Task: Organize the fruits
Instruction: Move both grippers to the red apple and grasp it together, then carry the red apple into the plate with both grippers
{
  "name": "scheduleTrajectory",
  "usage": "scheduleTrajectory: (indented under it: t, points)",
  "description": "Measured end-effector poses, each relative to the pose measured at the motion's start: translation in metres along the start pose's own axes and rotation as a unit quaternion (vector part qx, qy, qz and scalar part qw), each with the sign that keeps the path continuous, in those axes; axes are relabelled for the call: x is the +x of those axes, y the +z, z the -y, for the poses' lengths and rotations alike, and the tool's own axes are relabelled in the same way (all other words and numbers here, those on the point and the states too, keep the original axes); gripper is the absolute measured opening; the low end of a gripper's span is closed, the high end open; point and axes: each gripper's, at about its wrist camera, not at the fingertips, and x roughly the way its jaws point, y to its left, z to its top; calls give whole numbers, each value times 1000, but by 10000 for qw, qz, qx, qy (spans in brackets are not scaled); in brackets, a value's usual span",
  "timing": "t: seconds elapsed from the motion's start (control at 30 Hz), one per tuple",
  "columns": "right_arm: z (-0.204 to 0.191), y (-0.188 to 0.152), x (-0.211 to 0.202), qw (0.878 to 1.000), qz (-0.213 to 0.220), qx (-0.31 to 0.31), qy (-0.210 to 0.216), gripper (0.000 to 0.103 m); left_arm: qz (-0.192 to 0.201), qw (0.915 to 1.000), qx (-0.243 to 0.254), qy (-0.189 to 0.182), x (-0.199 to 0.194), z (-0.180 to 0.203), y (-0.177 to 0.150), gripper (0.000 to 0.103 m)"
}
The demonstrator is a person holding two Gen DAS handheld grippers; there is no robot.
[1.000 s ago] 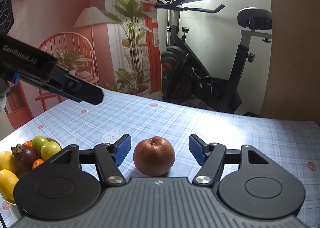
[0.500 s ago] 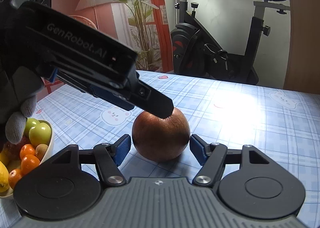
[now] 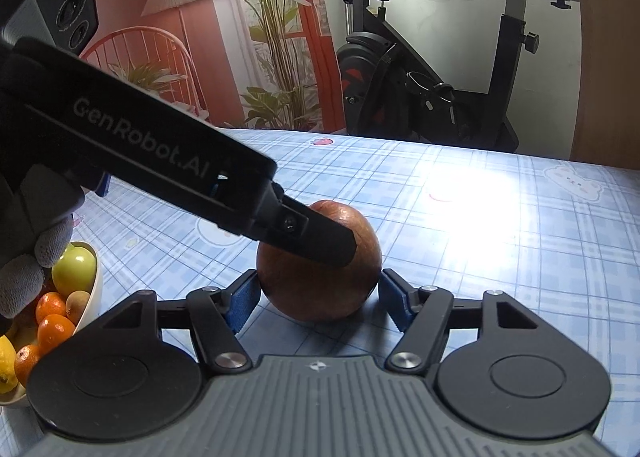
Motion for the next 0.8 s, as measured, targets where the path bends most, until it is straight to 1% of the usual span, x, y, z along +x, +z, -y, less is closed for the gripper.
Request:
scheduleTrajectory:
  t: [0.07, 0.17, 0.27, 0.43, 0.6, 0.7, 0.8]
  points:
    - [-6, -2, -5, 9999, 59, -81, -12, 67, -21, 10000, 39, 7, -4, 3, -1, 58]
    - [-17, -6, -14, 9999, 111, 70, 73, 67, -92, 9999, 87, 27, -19, 5, -7, 58]
    - [-39, -3, -28, 9997, 166, -120, 90, 67, -73, 9999, 123, 35, -46, 4, -17, 58]
    - [-79, 11, -47, 9980, 311, -333, 429, 67, 144, 9995, 243, 160, -102, -1, -33, 58]
    - [-122, 12, -54, 9949, 312, -454, 842, 67, 232, 9992, 14, 322, -152, -17, -58, 58]
    - [-147, 6, -55, 9931, 211, -603, 984, 67, 203, 9989, -122, 393, -170, -28, -75, 58]
    - [-168, -4, -53, 9913, 50, -751, 1081, 67, 136, 9986, -253, 438, -179, -39, -92, 58]
